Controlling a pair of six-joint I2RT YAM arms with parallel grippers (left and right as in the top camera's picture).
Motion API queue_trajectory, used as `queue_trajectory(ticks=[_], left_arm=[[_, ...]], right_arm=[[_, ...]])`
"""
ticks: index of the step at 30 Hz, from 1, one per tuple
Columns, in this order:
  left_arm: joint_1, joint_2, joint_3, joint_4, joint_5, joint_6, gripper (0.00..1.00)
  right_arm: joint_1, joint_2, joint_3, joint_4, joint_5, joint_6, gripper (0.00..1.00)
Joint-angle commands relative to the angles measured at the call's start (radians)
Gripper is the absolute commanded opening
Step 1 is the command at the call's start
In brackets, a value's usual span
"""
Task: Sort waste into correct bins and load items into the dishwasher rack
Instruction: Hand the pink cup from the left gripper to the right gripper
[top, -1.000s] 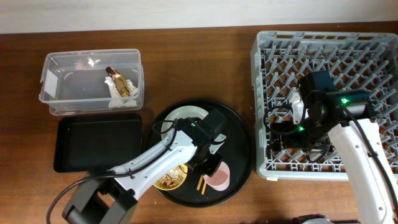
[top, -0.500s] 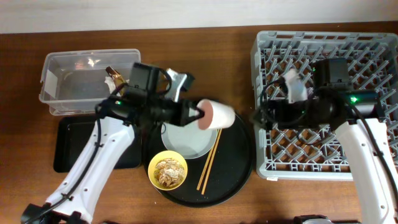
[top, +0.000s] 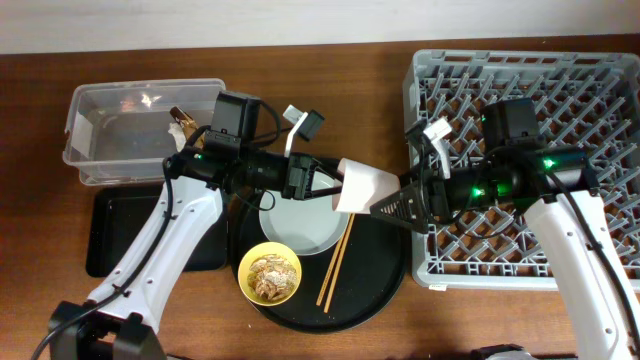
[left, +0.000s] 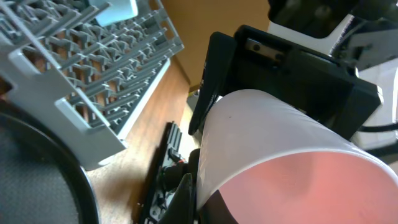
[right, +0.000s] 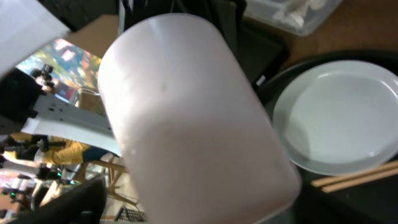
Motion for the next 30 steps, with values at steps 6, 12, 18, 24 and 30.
queue_trajectory(ticks=[6,12,18,24,30], left_arm=[[0.002,0.005,0.010,0.004,0.067,-0.002,0.00],[0.002,0.005,0.010,0.005,0.067,-0.002,0.00],[0.001,0.005,0.010,-0.006,-0.014,-0.001,0.32],[0.004,0.005,0.010,-0.159,-0.369,0.004,0.64],[0.064,-0.034,0.010,-0.409,-0.906,0.014,0.69]], right_arm=[[0.010,0.002,-0.005,0.033,-0.159,-0.018,0.73],[0.010,0.002,-0.005,0.028,-0.159,-0.017,0.61],[0.009,0.002,-0.005,0.028,-0.091,-0.017,0.56],[0.007,0.002,-0.005,0.014,0.087,-0.013,0.56],[-0.053,0.001,0.022,-0.029,0.628,0.236,0.46]])
